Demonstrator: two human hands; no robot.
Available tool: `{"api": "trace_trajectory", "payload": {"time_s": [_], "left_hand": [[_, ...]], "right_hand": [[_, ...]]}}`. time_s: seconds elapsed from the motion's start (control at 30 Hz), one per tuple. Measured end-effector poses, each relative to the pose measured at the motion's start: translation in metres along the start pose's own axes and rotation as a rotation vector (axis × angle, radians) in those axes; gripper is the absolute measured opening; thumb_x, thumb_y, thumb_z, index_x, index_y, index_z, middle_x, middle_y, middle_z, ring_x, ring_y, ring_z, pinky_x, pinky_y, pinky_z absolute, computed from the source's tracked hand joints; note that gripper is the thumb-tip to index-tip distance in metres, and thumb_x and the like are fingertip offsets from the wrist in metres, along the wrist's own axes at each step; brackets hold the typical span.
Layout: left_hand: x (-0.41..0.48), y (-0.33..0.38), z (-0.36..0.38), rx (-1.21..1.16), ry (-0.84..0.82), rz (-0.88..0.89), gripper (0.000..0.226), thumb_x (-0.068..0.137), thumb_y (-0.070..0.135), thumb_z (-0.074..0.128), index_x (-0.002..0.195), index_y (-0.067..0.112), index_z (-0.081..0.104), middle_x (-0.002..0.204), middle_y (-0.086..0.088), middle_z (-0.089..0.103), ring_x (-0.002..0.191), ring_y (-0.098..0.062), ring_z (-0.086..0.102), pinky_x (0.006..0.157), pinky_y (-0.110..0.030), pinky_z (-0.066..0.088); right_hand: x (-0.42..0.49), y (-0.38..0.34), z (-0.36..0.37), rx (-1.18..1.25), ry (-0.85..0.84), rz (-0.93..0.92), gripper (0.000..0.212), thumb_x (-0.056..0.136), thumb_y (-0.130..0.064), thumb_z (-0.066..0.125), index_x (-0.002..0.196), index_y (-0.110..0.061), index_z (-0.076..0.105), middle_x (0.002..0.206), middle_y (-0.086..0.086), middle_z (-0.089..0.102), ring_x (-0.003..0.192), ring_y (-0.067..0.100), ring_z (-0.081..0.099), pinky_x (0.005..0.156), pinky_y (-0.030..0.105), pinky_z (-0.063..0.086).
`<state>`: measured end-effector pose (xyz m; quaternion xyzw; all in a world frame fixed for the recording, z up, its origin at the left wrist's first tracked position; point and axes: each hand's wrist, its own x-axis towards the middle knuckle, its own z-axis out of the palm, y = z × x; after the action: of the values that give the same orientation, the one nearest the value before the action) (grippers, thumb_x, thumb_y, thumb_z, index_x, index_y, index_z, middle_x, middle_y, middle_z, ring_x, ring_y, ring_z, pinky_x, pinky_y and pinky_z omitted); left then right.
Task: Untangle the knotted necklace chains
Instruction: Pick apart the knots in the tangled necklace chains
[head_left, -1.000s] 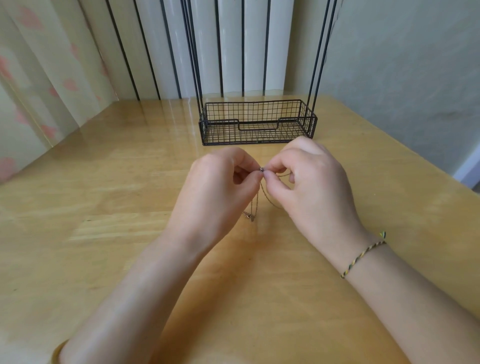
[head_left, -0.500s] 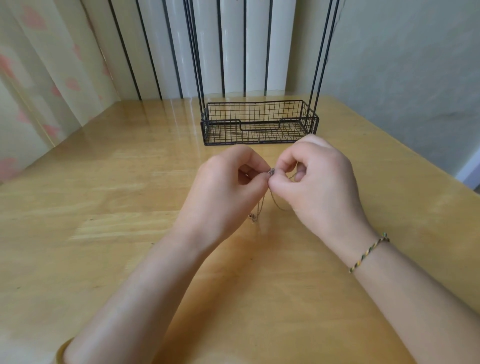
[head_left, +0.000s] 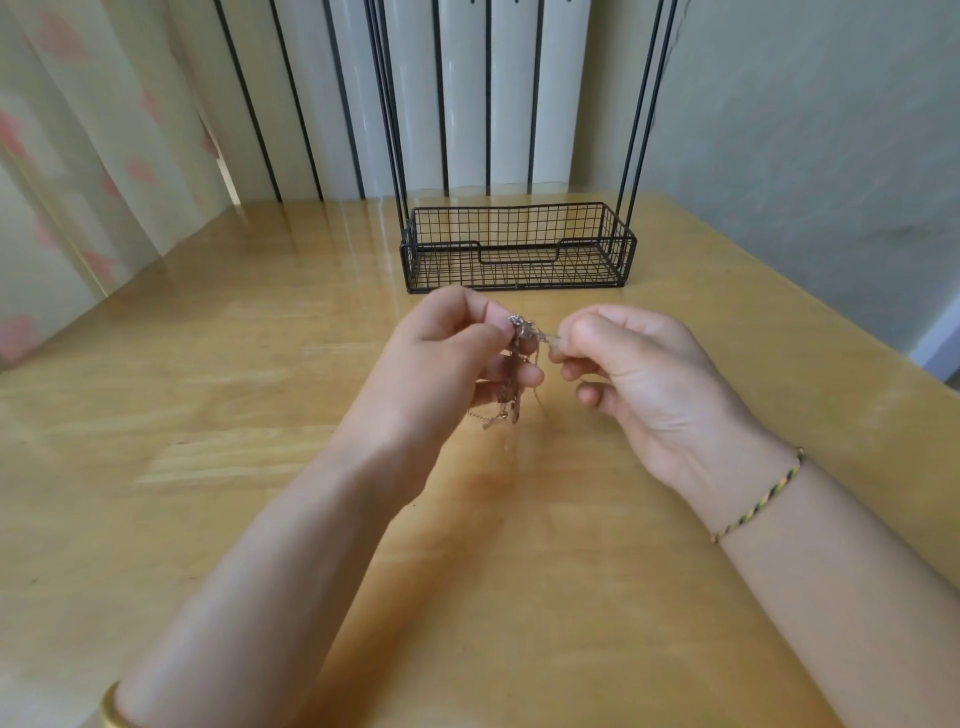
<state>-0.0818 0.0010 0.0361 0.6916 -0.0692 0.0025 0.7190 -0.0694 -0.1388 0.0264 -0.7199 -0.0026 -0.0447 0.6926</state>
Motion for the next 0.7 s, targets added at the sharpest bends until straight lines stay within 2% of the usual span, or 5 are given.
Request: {"api": "trace_trajectory", "payload": {"time_s": [0.13,0.3,0.43,0.53,0.7], "left_hand": [[0.0,0.0002,0.0017,-0.153,-0.027,-0.069,0.012,0.096,0.005,0.046,0.088,0.007,0.055,0.068,-0.004,0.064,0.06,-0.017,0.058,0.07,-0.034,0.048],[0.0012,0.0012,0.0,-0.296,-0.024,-0.112,0.012,0.095,0.004,0.043,0.1,0.0,0.054,0.06,-0.006,0.059,0.055,-0.017,0.056,0.059,-0.028,0.049],[0.0014,0.0003,0.0008,-0.267,-0.004,-0.106,0.014,0.095,0.003,0.044,0.086,0.002,0.056,0.059,-0.005,0.058,0.053,-0.014,0.055,0.056,-0.025,0.051],[0.0015,-0.0007,-0.0001,-0.263,0.012,-0.091,0.014,0.094,-0.002,0.044,0.089,0.007,0.054,0.063,-0.002,0.062,0.052,-0.011,0.055,0.057,-0.026,0.054],[0.0002,0.0006,-0.0002,-0.142,-0.101,-0.086,0.032,0.093,-0.007,0.035,0.082,0.004,0.063,0.063,-0.003,0.06,0.057,-0.012,0.053,0.058,-0.023,0.054]], "right_hand": [[-0.0009,-0.0017,-0.0003,0.133,-0.031,0.075,0.021,0.078,-0.004,0.056,0.06,-0.016,0.055,0.064,0.001,0.053,0.059,0.011,0.049,0.054,0.024,0.035],[-0.0017,-0.004,-0.0004,0.203,-0.063,0.113,0.023,0.079,-0.003,0.053,0.059,-0.014,0.053,0.062,0.001,0.053,0.059,0.012,0.05,0.058,0.024,0.041],[-0.0022,-0.0034,-0.0001,0.202,-0.078,0.12,0.023,0.079,-0.004,0.053,0.058,-0.014,0.053,0.063,0.001,0.054,0.059,0.013,0.051,0.06,0.025,0.042],[-0.003,-0.0034,0.0002,0.211,-0.089,0.122,0.025,0.078,-0.003,0.053,0.056,-0.015,0.054,0.064,0.001,0.058,0.058,0.012,0.053,0.058,0.024,0.042],[-0.0023,-0.0018,0.002,0.229,-0.088,0.114,0.026,0.081,0.003,0.046,0.059,-0.012,0.048,0.059,0.0,0.059,0.053,0.01,0.052,0.049,0.021,0.04]]}}
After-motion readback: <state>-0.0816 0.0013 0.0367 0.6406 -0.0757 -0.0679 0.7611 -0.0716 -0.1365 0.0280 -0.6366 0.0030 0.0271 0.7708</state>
